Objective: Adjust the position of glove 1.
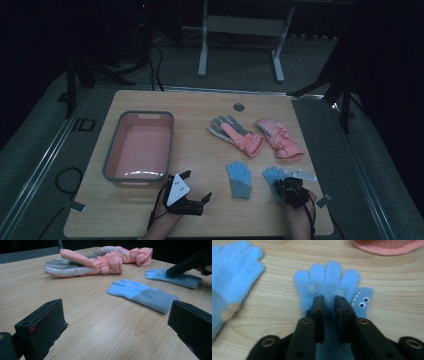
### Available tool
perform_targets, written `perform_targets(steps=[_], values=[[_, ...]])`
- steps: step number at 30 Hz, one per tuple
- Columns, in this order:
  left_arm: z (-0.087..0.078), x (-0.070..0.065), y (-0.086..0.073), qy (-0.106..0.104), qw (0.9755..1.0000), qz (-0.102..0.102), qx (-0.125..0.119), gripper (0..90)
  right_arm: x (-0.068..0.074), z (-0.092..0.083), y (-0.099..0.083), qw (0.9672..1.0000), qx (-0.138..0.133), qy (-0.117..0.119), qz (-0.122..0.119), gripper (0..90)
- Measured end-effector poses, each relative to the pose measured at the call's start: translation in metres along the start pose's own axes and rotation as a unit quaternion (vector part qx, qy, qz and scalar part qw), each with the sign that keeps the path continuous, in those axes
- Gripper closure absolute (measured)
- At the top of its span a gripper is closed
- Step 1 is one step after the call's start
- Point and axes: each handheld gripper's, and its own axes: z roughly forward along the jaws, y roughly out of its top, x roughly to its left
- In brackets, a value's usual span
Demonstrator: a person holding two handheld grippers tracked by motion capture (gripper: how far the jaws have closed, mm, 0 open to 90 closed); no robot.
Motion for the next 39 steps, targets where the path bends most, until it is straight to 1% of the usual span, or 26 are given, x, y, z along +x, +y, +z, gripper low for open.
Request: perform_targets(steps=[1, 3, 5, 7, 9, 10, 12, 14, 16, 17, 18, 20, 23, 24, 25, 28, 30, 31, 32, 34, 36, 39], values=[[0.000, 0.000, 0.000, 0.000, 1.0000, 0.000, 0.000, 1.1, 0.000, 0.000, 0.000, 1.0000, 0.001, 0.002, -0.004, 72.1], [0.000, 0.000, 0.000, -0.001, 1.0000, 0.000, 0.001, 1.1, -0.001, -0.001, 0.003, 0.9999, 0.005, 0.010, -0.009, 69.7], [0.000, 0.000, 0.000, -0.002, 1.0000, 0.000, 0.000, 1.1, -0.005, -0.005, 0.007, 0.9996, 0.000, 0.025, -0.014, 67.1], [0.000, 0.000, 0.000, -0.001, 1.0000, 0.000, -0.001, 1.1, -0.010, -0.010, 0.013, 0.9987, -0.007, 0.044, -0.024, 65.4], [0.000, 0.000, 0.000, -0.002, 1.0000, 0.001, 0.000, 1.1, -0.017, -0.014, 0.019, 0.9972, -0.013, 0.055, -0.049, 65.3], [0.000, 0.000, 0.000, -0.002, 1.0000, 0.000, 0.000, 1.1, -0.021, -0.015, 0.022, 0.9958, -0.017, 0.064, -0.064, 65.0], [0.000, 0.000, 0.000, -0.002, 1.0000, 0.001, 0.000, 1.1, -0.028, -0.018, 0.025, 0.9919, -0.025, 0.082, -0.094, 64.8], [0.000, 0.000, 0.000, -0.002, 1.0000, 0.000, 0.000, 1.1, -0.034, -0.019, 0.026, 0.9853, -0.029, 0.116, -0.122, 64.2], [0.000, 0.000, 0.000, -0.003, 1.0000, -0.001, 0.000, 1.1, -0.038, -0.019, 0.025, 0.9798, -0.030, 0.131, -0.148, 64.2], [0.000, 0.000, 0.000, -0.003, 1.0000, -0.002, -0.001, 1.1, -0.040, -0.018, 0.025, 0.9768, -0.028, 0.137, -0.163, 63.9], [0.000, 0.001, 0.000, -0.002, 1.0000, -0.003, -0.002, 1.1, -0.041, -0.017, 0.024, 0.9749, -0.026, 0.141, -0.170, 63.9], [0.000, 0.001, 0.000, -0.002, 1.0000, -0.003, -0.003, 1.1, -0.042, -0.015, 0.021, 0.9693, -0.020, 0.155, -0.189, 63.6], [0.000, 0.000, 0.000, -0.002, 1.0000, -0.002, -0.003, 1.1, -0.042, -0.009, 0.014, 0.9649, -0.011, 0.152, -0.214, 62.1], [0.000, 0.000, 0.000, -0.002, 1.0000, -0.002, -0.002, 1.1, -0.042, -0.008, 0.012, 0.9641, -0.007, 0.151, -0.218, 62.1], [0.000, 0.001, 0.000, -0.002, 1.0000, -0.003, -0.002, 1.1, -0.043, -0.006, 0.010, 0.9642, -0.004, 0.152, -0.217, 62.0], [0.000, 0.001, 0.000, -0.001, 1.0000, -0.004, -0.003, 1.1, -0.044, 0.000, 0.003, 0.9661, -0.001, 0.158, -0.205, 62.4], [-0.001, 0.000, 0.000, -0.001, 1.0000, -0.002, -0.003, 1.1, -0.046, 0.001, 0.000, 0.9676, -0.004, 0.170, -0.187, 65.7], [0.000, 0.000, 0.000, -0.001, 1.0000, 0.000, -0.002, 1.1, -0.047, 0.002, -0.001, 0.9689, -0.005, 0.173, -0.177, 68.4], [0.000, 0.000, 0.000, -0.001, 1.0000, 0.000, -0.001, 1.1, -0.046, 0.002, -0.002, 0.9697, -0.006, 0.171, -0.174, 70.3], [0.000, 0.000, 0.000, -0.002, 1.0000, 0.000, -0.001, 1.1, -0.044, 0.001, -0.003, 0.9700, -0.007, 0.162, -0.181, 76.3], [0.000, 0.000, 0.000, -0.002, 1.0000, 0.000, -0.001, 1.1, -0.041, 0.001, -0.003, 0.9724, -0.008, 0.151, -0.178, 81.4], [0.000, 0.000, 0.000, -0.001, 1.0000, 0.000, -0.001, 1.1, -0.034, 0.001, -0.003, 0.9759, -0.008, 0.130, -0.175, 84.7]])
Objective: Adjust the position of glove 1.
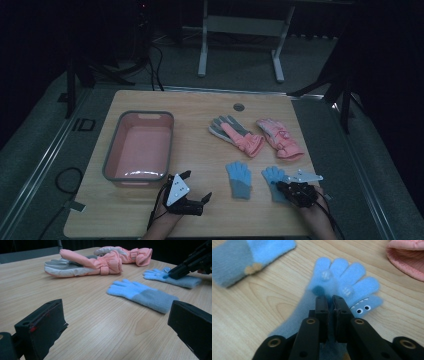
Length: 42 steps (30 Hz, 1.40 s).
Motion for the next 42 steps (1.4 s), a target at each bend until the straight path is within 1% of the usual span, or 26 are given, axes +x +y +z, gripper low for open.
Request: perform_targets(steps=[4, 6, 7, 9, 12, 18, 21, 23, 24, 26, 27, 29, 30, 31, 33, 34, 36, 38, 41, 42], values=[[0.000, 0.000, 0.000, 0.000, 1.0000, 0.000, -0.001, 1.1, 0.004, 0.000, 0.002, 0.9994, -0.002, -0.019, 0.030, 86.4], [0.000, 0.000, 0.000, 0.000, 1.0000, 0.000, -0.001, 1.1, 0.005, -0.004, 0.005, 0.9988, -0.007, -0.019, 0.045, 86.5], [0.000, 0.000, 0.000, -0.001, 1.0000, 0.000, 0.000, 1.1, 0.006, -0.007, 0.008, 0.9986, -0.013, -0.020, 0.048, 86.6], [0.000, 0.000, 0.000, -0.001, 1.0000, -0.001, 0.001, 1.1, 0.009, -0.014, 0.015, 0.9982, -0.023, -0.025, 0.049, 86.6], [0.000, 0.000, 0.000, 0.000, 1.0000, 0.000, 0.000, 1.1, 0.012, -0.025, 0.029, 0.9972, -0.041, -0.026, 0.056, 86.6], [0.000, 0.000, 0.000, -0.001, 1.0000, 0.000, 0.000, 1.1, 0.024, -0.043, 0.058, 0.9953, -0.077, -0.027, 0.051, 86.6], [0.000, 0.000, 0.000, -0.002, 1.0000, -0.001, 0.001, 1.1, 0.033, -0.049, 0.070, 0.9943, -0.091, -0.024, 0.049, 86.6], [0.000, 0.000, 0.000, -0.002, 1.0000, -0.001, 0.001, 1.1, 0.035, -0.050, 0.073, 0.9942, -0.094, -0.023, 0.048, 86.6], [0.000, 0.000, 0.000, -0.002, 1.0000, -0.001, 0.000, 1.1, 0.042, -0.051, 0.082, 0.9934, -0.103, -0.015, 0.048, 86.7], [0.000, 0.000, 0.000, -0.002, 1.0000, -0.001, 0.000, 1.1, 0.048, -0.050, 0.087, 0.9931, -0.107, -0.011, 0.046, 86.7], [0.000, 0.000, 0.000, -0.002, 1.0000, -0.001, 0.000, 1.1, 0.050, -0.048, 0.090, 0.9933, -0.107, -0.005, 0.043, 86.7], [0.000, 0.000, 0.000, -0.002, 1.0000, 0.000, 0.001, 1.1, 0.057, -0.045, 0.094, 0.9936, -0.106, -0.002, 0.039, 86.7], [0.000, 0.000, 0.000, -0.002, 1.0000, 0.000, 0.001, 1.1, 0.057, -0.045, 0.094, 0.9936, -0.106, -0.002, 0.039, 86.7], [0.000, 0.000, 0.000, -0.003, 1.0000, -0.001, 0.001, 1.1, 0.063, -0.040, 0.097, 0.9939, -0.105, 0.007, 0.033, 86.7], [0.000, 0.000, 0.000, -0.003, 1.0000, -0.001, 0.000, 1.1, 0.068, -0.036, 0.099, 0.9943, -0.103, 0.013, 0.028, 86.7], [0.000, 0.000, 0.000, -0.003, 1.0000, -0.001, 0.000, 1.1, 0.070, -0.033, 0.100, 0.9944, -0.101, 0.018, 0.025, 86.7], [0.000, 0.000, 0.000, -0.003, 1.0000, 0.000, 0.001, 1.1, 0.076, -0.028, 0.101, 0.9951, -0.095, 0.020, 0.018, 86.7], [0.000, 0.000, 0.000, -0.003, 1.0000, 0.000, 0.001, 1.1, 0.079, -0.022, 0.102, 0.9954, -0.089, 0.031, 0.018, 86.7], [0.000, 0.000, 0.000, -0.003, 1.0000, 0.001, 0.002, 1.1, 0.083, -0.014, 0.100, 0.9959, -0.080, 0.039, 0.017, 86.7], [0.000, 0.000, 0.000, -0.003, 1.0000, 0.001, 0.002, 1.1, 0.085, -0.011, 0.099, 0.9963, -0.076, 0.038, 0.015, 86.7]])
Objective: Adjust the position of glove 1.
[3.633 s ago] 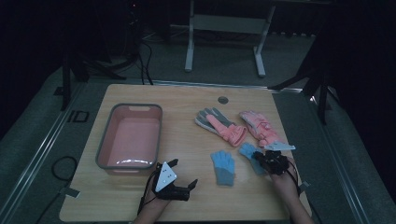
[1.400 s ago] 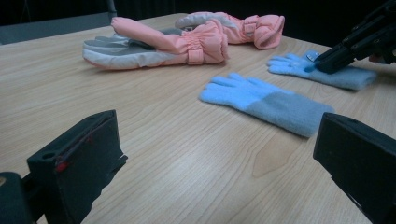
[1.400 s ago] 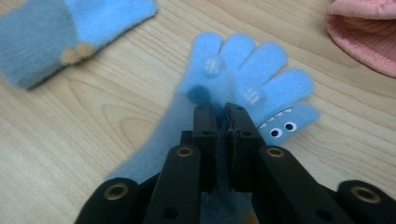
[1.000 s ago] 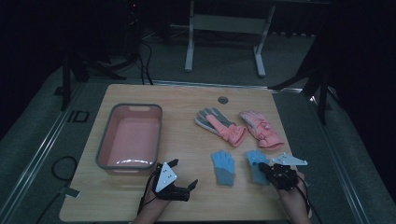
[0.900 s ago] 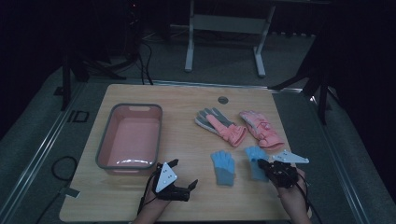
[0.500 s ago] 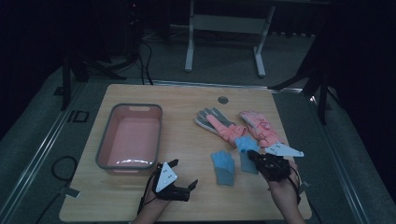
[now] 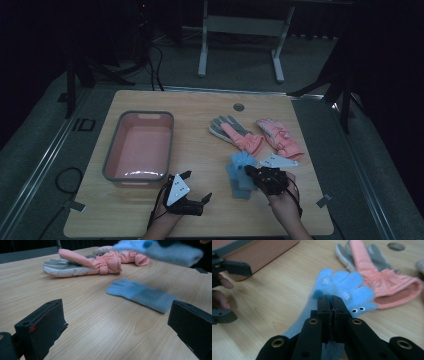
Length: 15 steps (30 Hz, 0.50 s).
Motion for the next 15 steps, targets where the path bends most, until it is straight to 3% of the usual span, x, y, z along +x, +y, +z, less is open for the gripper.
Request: perform_targets(steps=[15], values=[[0.000, 0.000, 0.000, -0.002, 1.0000, 0.002, 0.001, 1.1, 0.004, 0.030, -0.020, 0.9991, 0.042, 0.003, 0.007, 86.6]])
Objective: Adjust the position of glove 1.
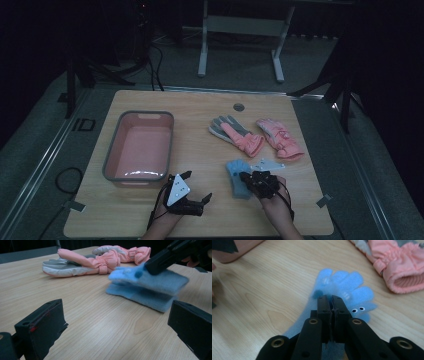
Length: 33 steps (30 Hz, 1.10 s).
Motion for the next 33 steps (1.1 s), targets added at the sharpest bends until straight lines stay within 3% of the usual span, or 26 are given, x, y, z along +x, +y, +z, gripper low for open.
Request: perform_targets(steps=[22, 26, 28, 29, 33], values=[[0.000, 0.000, 0.000, -0.003, 1.0000, -0.002, 0.001, 1.1, -0.003, 0.026, -0.019, 0.9995, 0.031, -0.004, 0.009, 82.7], [-0.001, 0.000, 0.000, -0.006, 1.0000, -0.003, -0.001, 1.1, -0.004, 0.025, -0.018, 0.9995, 0.028, 0.004, 0.014, 74.7], [0.000, -0.001, 0.000, 0.005, 1.0000, -0.008, -0.001, 1.1, -0.004, 0.021, -0.017, 0.9997, 0.021, 0.009, 0.009, 67.3], [0.001, -0.001, 0.000, 0.013, 0.9999, -0.009, 0.001, 1.1, -0.003, 0.019, -0.016, 0.9998, 0.017, 0.011, 0.006, 63.0], [0.002, -0.002, 0.001, 0.008, 1.0000, -0.002, 0.002, 1.1, -0.005, 0.012, -0.011, 0.9997, 0.007, 0.024, -0.005, 39.9]])
